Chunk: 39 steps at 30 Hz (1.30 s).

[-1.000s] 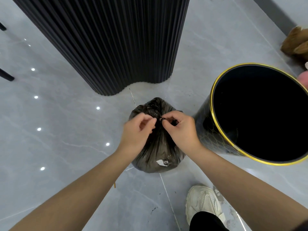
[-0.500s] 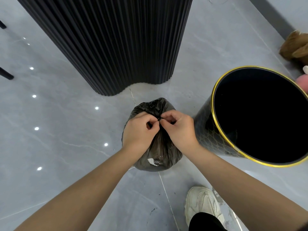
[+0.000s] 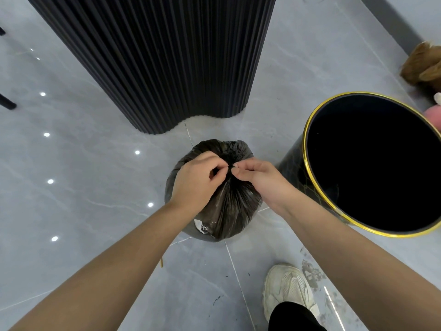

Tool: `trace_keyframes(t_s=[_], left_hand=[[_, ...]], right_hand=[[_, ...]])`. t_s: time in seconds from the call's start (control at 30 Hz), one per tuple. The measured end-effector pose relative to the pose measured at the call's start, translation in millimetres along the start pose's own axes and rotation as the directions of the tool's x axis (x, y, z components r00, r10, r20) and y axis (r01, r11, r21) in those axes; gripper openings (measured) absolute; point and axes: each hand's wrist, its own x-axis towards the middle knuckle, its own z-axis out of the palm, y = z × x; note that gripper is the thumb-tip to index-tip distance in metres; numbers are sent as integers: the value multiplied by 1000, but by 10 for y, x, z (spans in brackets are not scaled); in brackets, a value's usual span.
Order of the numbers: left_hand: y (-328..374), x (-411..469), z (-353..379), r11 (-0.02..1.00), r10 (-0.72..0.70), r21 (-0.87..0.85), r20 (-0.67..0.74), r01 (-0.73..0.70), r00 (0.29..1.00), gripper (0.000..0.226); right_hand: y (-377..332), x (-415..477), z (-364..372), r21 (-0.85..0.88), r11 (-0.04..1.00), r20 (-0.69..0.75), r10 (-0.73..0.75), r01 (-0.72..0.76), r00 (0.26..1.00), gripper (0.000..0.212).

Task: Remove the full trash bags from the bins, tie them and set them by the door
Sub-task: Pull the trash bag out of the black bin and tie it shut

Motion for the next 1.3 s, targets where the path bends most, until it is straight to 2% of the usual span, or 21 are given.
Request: trace_keyframes(t_s=[0.1,0.27,0.37,0.53,0.8,1.0,1.13,1.2,1.3], left_hand=[[11,-34,18,998,-60,20,-29,61,998,3],[46,-52,-8,996,-62,61,-7,62,998,5],[90,-31,-16,990,-138,-1,6,138,990,6],[169,33,-17,911,-382,-152,43,384,923,6],[203,48,10,860,-467,-197,72,471,881,6],[241,54,109,866,-464,-206,6,455,886,4],[223,-3,142,959,-271,-101,-69,264,960,2],[179,-40,143,988,-147,-48,-63,144,987,1],[110,-64,138,996,-86,-41,-61,83,994,3]], right_hand=[[25,-1,42,36,999,-61,32,-30,998,8],[74,17,64,23,1000,-138,16,-13,990,5],[72,2,49,61,998,-134,-11,19,991,4],[108,0,64,82,993,-176,-70,85,982,4],[117,46,84,2,991,-196,-131,134,972,6],[121,41,90,18,993,-251,-112,120,962,5],[72,97,128,5,999,-298,39,-39,954,17],[36,128,148,39,990,-286,138,-132,948,14],[12,151,128,29,982,-267,185,-184,946,12]])
